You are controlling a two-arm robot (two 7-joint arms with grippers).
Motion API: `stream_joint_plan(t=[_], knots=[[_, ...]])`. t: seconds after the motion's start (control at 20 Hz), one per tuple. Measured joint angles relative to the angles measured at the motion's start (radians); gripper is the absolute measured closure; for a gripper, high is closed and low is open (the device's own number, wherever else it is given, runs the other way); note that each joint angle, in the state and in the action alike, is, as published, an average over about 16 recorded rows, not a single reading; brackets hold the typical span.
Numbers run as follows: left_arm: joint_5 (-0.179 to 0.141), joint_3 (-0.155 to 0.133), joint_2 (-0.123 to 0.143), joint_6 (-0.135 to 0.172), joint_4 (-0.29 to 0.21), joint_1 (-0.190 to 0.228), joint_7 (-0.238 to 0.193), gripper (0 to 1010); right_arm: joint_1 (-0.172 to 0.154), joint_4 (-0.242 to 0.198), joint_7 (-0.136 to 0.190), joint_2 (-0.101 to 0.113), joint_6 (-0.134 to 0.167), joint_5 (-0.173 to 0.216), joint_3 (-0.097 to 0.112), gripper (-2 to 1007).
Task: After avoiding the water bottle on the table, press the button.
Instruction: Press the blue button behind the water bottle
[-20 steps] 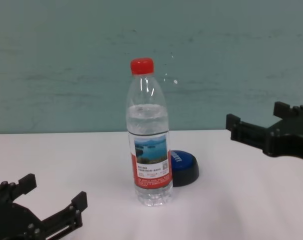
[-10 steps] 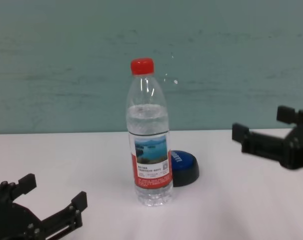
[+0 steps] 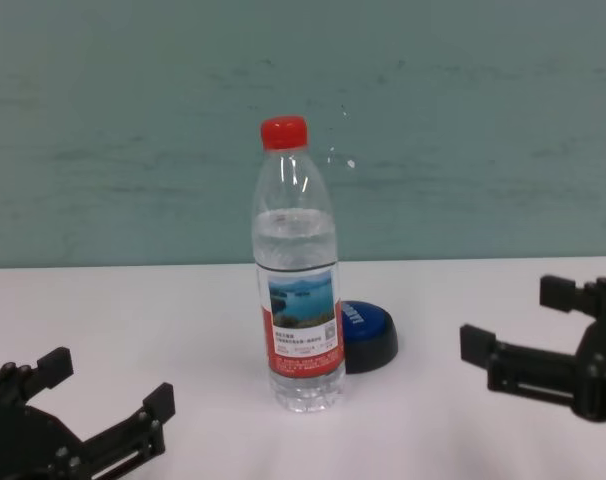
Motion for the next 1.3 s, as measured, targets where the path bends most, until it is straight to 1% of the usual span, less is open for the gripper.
stream_joint_plan(t=[0.15,0.3,0.9,1.1,1.3], knots=[[0.000,0.000,0.000,0.000,0.000,0.000,0.000,10,-0.001,0.011,0.003,0.009,-0.005,0.011,-0.004,1],[0.000,0.000,0.000,0.000,0.000,0.000,0.000,10,0.000,0.024,0.000,0.010,-0.010,0.021,-0.007,1],[0.000,0.000,0.000,0.000,0.000,0.000,0.000,10,0.006,0.062,-0.030,-0.013,-0.018,0.042,-0.009,1],[0.000,0.000,0.000,0.000,0.000,0.000,0.000,10,0.006,0.067,-0.035,-0.014,-0.017,0.043,-0.004,1],[0.000,0.000,0.000,0.000,0.000,0.000,0.000,10,0.002,0.070,-0.039,-0.010,-0.018,0.045,0.011,1]])
